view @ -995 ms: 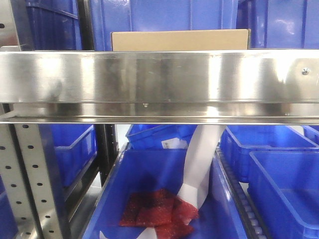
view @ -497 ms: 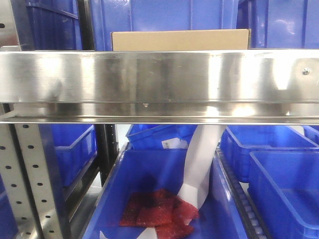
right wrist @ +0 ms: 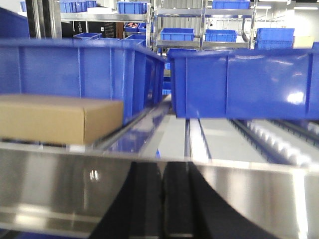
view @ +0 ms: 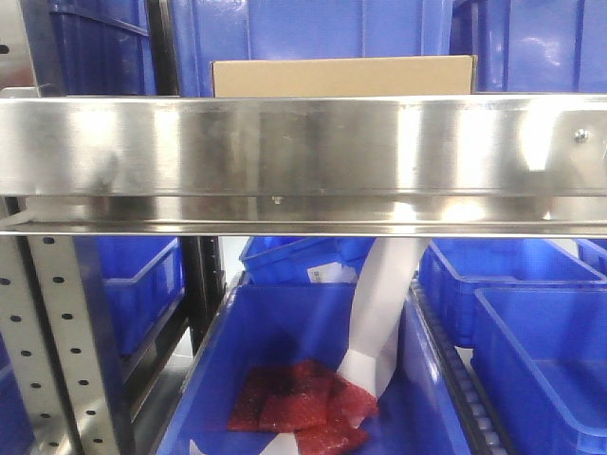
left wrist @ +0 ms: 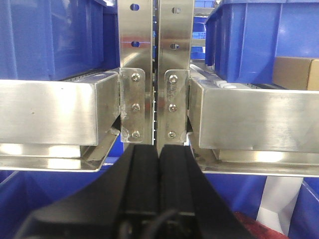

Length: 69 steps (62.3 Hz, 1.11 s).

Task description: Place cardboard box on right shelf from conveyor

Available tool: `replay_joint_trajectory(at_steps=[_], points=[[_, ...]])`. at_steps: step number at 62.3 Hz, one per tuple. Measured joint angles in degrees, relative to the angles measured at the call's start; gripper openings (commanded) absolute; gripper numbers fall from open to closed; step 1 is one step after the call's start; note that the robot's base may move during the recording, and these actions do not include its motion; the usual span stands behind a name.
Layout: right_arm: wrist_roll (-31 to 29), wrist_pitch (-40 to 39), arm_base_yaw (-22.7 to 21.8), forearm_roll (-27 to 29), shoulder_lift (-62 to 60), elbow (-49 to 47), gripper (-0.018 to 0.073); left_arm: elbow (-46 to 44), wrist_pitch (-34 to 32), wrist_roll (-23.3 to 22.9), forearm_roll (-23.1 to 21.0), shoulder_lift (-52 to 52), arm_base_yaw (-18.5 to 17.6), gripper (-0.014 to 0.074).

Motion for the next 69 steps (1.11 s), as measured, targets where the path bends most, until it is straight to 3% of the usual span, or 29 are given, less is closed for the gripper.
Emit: replay_joint_trajectory(at_steps=[25,48,69], points=[[0.00,5.17,0.00,0.00,-0.35,1.18,0.0050,0.00,0.00,0.00,0.00,0.00,0.00,-0.0116],[0.00,14.25,-0.03,0.00,-9.63,1.18,0.0050,0.00,0.00,0.00,0.00,0.00,0.00,-0.0116],[0.00,15.05,-0.03,0.00,-9.63,1.18,0.0050,0.00,0.00,0.00,0.00,0.00,0.00,-0.0116]])
